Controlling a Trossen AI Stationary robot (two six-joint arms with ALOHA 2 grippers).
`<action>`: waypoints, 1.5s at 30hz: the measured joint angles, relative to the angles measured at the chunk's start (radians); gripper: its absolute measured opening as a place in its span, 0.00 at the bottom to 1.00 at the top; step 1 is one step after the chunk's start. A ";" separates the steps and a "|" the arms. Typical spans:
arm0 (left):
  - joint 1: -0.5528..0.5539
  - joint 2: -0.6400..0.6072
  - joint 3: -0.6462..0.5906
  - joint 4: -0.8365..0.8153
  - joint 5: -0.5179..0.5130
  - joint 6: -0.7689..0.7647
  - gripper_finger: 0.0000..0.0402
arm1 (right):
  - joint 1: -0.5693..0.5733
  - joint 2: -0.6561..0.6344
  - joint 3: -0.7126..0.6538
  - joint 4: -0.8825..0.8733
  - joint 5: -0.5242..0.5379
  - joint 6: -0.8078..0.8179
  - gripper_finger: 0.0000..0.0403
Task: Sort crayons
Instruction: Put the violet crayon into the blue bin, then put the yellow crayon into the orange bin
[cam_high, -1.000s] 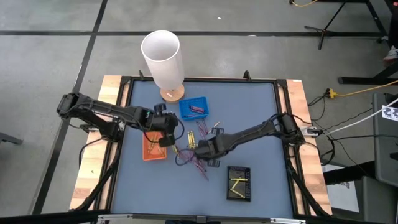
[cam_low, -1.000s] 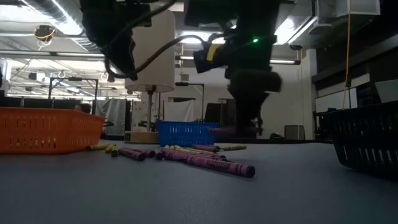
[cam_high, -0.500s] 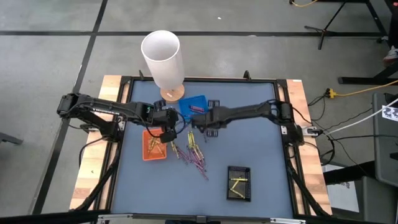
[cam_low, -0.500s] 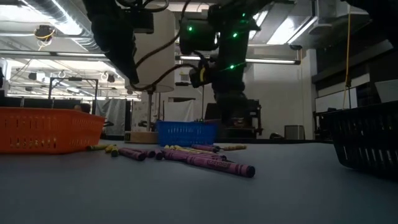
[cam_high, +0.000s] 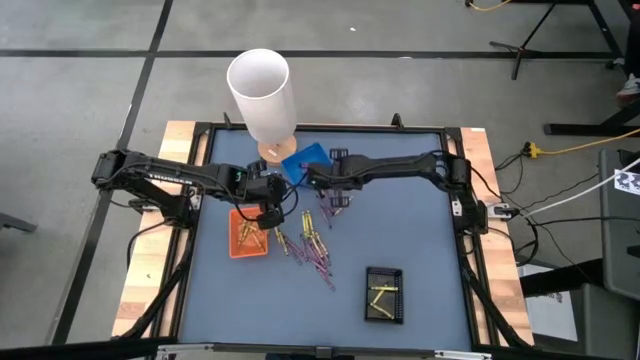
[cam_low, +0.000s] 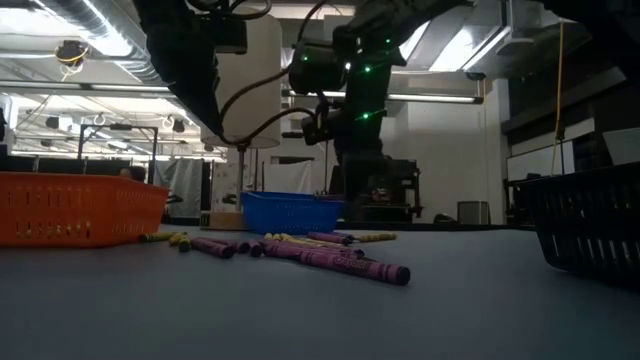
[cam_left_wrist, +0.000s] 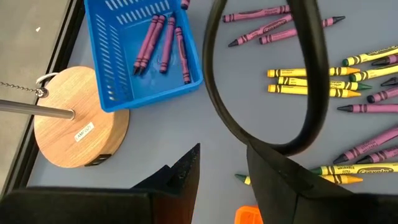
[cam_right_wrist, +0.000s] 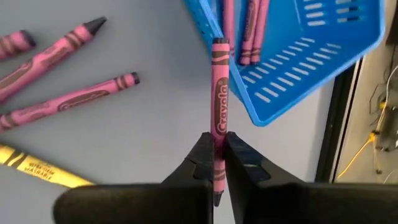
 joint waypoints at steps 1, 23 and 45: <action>0.000 0.000 0.000 0.000 0.000 0.000 0.30 | 0.000 -0.002 0.000 0.000 -0.001 -0.015 0.04; 0.000 0.000 0.000 0.045 -0.002 -0.003 0.30 | -0.024 -0.030 0.028 0.310 -0.012 -0.302 0.04; -0.015 0.000 0.000 0.049 0.000 -0.053 0.30 | -0.120 -0.034 0.028 0.282 -0.083 -0.291 0.33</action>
